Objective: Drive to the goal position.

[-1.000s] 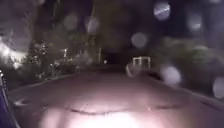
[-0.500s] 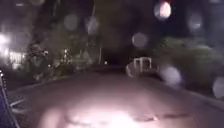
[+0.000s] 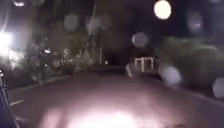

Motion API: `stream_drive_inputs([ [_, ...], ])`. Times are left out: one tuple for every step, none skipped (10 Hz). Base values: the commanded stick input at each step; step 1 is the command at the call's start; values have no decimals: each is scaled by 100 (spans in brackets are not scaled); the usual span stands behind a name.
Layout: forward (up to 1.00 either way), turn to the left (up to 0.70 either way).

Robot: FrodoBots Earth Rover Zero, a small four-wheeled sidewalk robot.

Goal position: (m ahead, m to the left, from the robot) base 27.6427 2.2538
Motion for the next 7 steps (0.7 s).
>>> stream_drive_inputs([
  [50,0],
  [50,0],
  [50,0],
  [50,0],
  [50,0],
  [50,0],
  [50,0],
])
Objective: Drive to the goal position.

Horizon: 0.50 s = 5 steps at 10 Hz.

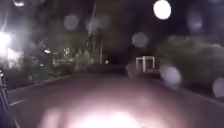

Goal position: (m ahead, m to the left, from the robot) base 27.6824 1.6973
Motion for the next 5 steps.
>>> stream_drive_inputs([
  [50,0],
  [50,0],
  [50,0],
  [50,0],
  [50,0],
])
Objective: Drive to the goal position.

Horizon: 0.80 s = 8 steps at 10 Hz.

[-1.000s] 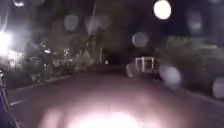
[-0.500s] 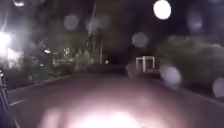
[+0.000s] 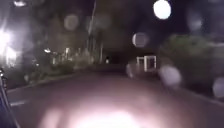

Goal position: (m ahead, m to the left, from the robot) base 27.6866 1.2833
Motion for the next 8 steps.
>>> stream_drive_inputs([
  [50,0],
  [50,0],
  [50,0],
  [50,0],
  [50,0],
  [50,0],
  [50,0],
  [50,0],
])
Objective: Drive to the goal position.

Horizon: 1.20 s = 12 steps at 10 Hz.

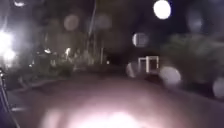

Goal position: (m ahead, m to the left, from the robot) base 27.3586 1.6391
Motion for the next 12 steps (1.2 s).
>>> stream_drive_inputs([
  [50,0],
  [50,0],
  [50,0],
  [50,0],
  [50,0],
  [50,0],
  [50,9],
  [50,-13],
  [50,-50],
  [50,-49],
  [50,-26],
  [50,6],
])
